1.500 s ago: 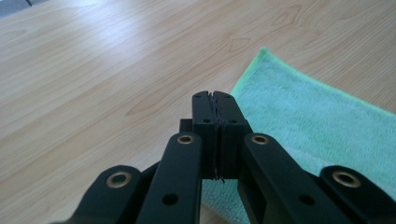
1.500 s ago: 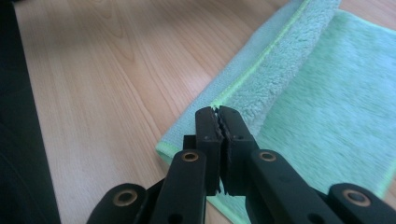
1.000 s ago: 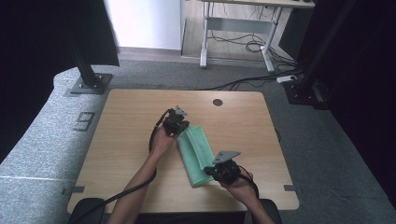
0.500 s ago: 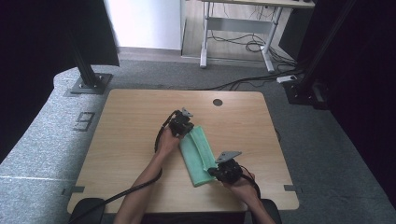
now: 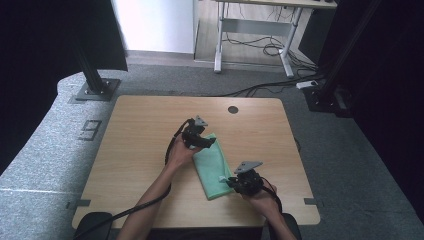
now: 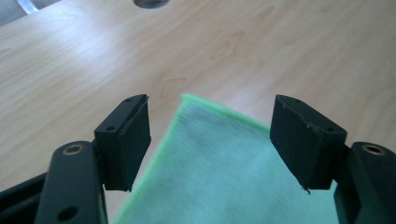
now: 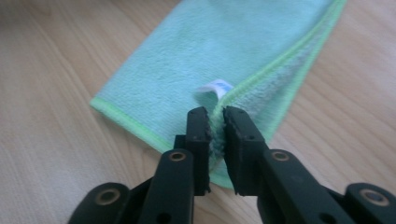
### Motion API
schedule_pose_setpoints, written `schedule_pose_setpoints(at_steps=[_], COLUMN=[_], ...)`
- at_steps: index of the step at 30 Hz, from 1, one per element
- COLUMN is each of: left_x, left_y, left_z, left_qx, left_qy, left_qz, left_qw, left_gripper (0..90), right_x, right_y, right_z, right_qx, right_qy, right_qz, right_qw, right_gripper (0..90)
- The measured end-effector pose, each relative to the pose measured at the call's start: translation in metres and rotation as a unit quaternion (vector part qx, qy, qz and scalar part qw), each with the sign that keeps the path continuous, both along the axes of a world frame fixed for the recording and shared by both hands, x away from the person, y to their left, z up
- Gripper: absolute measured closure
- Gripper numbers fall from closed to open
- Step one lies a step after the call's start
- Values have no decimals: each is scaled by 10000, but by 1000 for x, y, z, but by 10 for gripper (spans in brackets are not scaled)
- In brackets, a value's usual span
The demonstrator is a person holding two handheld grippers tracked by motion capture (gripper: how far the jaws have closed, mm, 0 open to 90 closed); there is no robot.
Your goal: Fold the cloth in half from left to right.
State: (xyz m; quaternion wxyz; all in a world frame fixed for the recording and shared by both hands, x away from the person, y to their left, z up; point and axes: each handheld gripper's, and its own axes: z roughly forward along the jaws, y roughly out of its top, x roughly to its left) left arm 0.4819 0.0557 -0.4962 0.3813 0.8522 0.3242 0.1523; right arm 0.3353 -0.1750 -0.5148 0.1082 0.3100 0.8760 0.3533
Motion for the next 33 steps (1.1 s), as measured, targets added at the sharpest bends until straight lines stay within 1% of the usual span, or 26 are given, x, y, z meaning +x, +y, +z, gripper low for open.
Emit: schedule_pose_setpoints(at_steps=[2,4,5,7,9,11,14,16,18,19,20,21,25,27,28,30,31,32,33], left_x=[-8,-17,-20,-29,-37,-44,-52,-54,-55,-55,-54,-54,-53,-55,-58,-63,-66,-69,-72], left_y=[4,9,12,17,22,24,26,27,28,29,31,32,33,33,33,34,34,35,36], left_z=[-2,-4,-5,-7,-10,-14,-24,-33,-41,-45,-47,-48,-48,-46,-44,-40,-38,-36,-35], left_qx=[77,111,97,12,-4,73,142,263,429,436,379,266,233,228,228,188,120,61,48], left_qy=[-8,1,35,91,140,144,210,261,285,320,349,402,401,324,293,278,273,292,323], left_qz=[-55,-78,-92,-131,-150,-201,-200,-172,-133,-106,-100,-55,-28,-9,-18,-40,-53,-67,-83], left_qw=[10000,9999,9999,9999,9998,9997,9995,9992,9986,9985,9986,9988,9989,9992,9993,9994,9995,9995,9994], left_gripper=[251,229,219,207,203,195,193,193,193,193,193,194,192,194,195,194,193,190,185], right_x=[0,1,2,5,9,15,22,24,26,26,26,26,24,23,22,22,22,22,22], right_y=[-4,-8,-10,-11,-10,-6,1,4,3,1,-4,-7,-23,-28,-29,-29,-30,-30,-29], right_z=[4,8,10,13,15,14,7,2,-4,-6,-8,-10,-20,-23,-23,-24,-24,-24,-24], right_qx=[31,39,29,65,119,106,100,-13,-109,-157,-212,-241,-302,-172,-203,-179,-160,-162,-166], right_qy=[-98,-211,-287,-344,-375,-380,-292,-222,-148,-130,-118,-118,34,85,61,53,66,52,48], right_qz=[-92,-157,-207,-278,-262,-215,-125,-79,-106,-163,-216,-255,-411,-469,-454,-473,-476,-465,-461], right_qw=[9999,9996,9994,9990,9989,9990,9994,9997,9998,9997,9995,9993,9987,9987,9987,9987,9987,9988,9988], right_gripper=[707,649,631,593,559,532,516,515,515,515,515,515,505,505,501,499,494,493,493])
